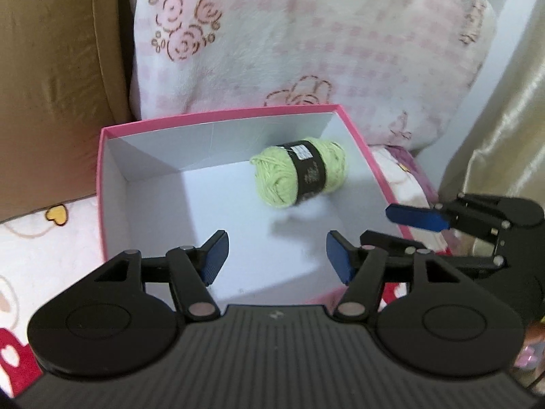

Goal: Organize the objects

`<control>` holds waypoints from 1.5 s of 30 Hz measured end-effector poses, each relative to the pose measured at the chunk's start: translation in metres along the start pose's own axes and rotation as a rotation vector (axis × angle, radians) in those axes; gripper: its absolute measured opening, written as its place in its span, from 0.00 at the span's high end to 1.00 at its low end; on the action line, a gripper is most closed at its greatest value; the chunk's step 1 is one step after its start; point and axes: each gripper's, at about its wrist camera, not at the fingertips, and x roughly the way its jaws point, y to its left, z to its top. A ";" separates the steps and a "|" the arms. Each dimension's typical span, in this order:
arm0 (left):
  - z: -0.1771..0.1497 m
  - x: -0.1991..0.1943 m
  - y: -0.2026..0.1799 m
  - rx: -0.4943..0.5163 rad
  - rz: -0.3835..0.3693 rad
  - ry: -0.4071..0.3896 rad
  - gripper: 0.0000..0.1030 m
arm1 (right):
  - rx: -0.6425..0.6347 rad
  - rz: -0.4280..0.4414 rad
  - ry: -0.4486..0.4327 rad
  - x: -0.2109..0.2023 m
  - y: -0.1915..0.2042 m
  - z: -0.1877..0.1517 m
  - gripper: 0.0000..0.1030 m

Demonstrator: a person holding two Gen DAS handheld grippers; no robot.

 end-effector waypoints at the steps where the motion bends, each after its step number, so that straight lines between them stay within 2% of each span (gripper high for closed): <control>1: -0.003 -0.007 -0.002 0.005 -0.006 0.001 0.39 | -0.002 0.001 -0.002 -0.010 0.002 -0.001 0.61; 7: -0.021 -0.052 -0.010 0.029 -0.022 0.036 0.35 | 0.010 0.021 -0.024 -0.065 0.013 -0.006 0.50; 12: -0.040 -0.086 -0.020 0.080 0.013 0.039 0.32 | -0.020 0.023 -0.046 -0.101 0.027 -0.014 0.39; 16: -0.053 -0.104 -0.025 0.097 0.022 0.076 0.32 | -0.047 0.012 -0.037 -0.122 0.038 -0.017 0.36; 18: -0.058 -0.113 -0.028 0.110 0.022 0.086 0.32 | -0.056 0.012 -0.031 -0.129 0.042 -0.018 0.31; 23: -0.074 -0.133 -0.035 0.132 0.037 0.092 0.25 | -0.085 0.040 -0.020 -0.148 0.053 -0.026 0.28; 29: -0.096 -0.140 -0.042 0.157 0.036 0.138 0.22 | -0.105 0.101 -0.008 -0.167 0.068 -0.043 0.27; 34: -0.113 -0.138 -0.046 0.183 0.047 0.195 0.20 | -0.123 0.108 0.005 -0.179 0.077 -0.055 0.23; 36: -0.117 -0.136 -0.049 0.194 0.041 0.224 0.19 | -0.123 0.106 0.017 -0.182 0.079 -0.062 0.17; 45: -0.139 -0.137 -0.057 0.221 0.040 0.264 0.14 | -0.104 0.127 0.073 -0.186 0.084 -0.093 0.12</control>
